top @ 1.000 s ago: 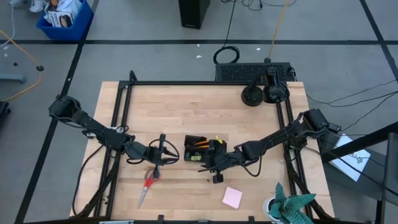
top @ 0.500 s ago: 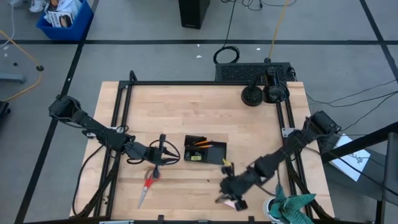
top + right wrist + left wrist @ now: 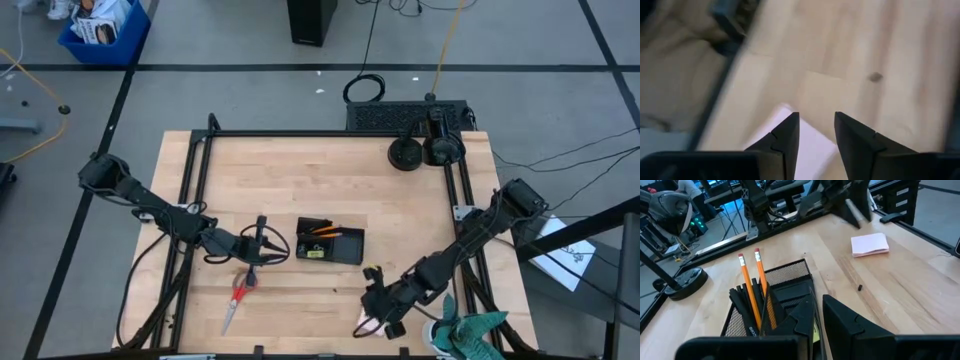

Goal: Pick and place office supplies into organizer
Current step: Put the top sticky notes into the right section of the desk organizer

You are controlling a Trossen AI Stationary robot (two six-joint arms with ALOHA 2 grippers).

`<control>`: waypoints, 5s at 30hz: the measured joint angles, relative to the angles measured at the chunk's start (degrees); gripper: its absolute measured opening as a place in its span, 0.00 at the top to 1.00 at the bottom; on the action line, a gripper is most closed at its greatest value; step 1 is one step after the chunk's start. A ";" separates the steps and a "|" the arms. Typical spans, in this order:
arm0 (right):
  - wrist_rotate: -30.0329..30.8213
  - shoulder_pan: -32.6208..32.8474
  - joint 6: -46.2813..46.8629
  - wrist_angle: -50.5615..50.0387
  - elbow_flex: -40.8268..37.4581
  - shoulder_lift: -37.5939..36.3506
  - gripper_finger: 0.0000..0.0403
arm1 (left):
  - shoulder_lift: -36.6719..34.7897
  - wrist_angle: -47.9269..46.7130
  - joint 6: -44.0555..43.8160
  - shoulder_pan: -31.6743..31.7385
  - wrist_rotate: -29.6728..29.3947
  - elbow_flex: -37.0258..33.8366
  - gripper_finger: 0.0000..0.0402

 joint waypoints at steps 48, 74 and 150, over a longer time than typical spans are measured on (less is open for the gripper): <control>-13.27 7.52 19.15 5.64 -7.58 6.88 0.88 | 35.76 -3.96 -15.02 -2.67 9.68 29.44 0.88; -0.44 0.73 5.74 10.49 -7.04 4.35 0.88 | 41.66 -4.76 -5.85 -2.80 12.09 29.24 0.88; 6.77 -5.29 17.78 32.51 -23.32 1.29 0.88 | 60.46 -23.80 24.65 -1.51 4.96 52.50 0.74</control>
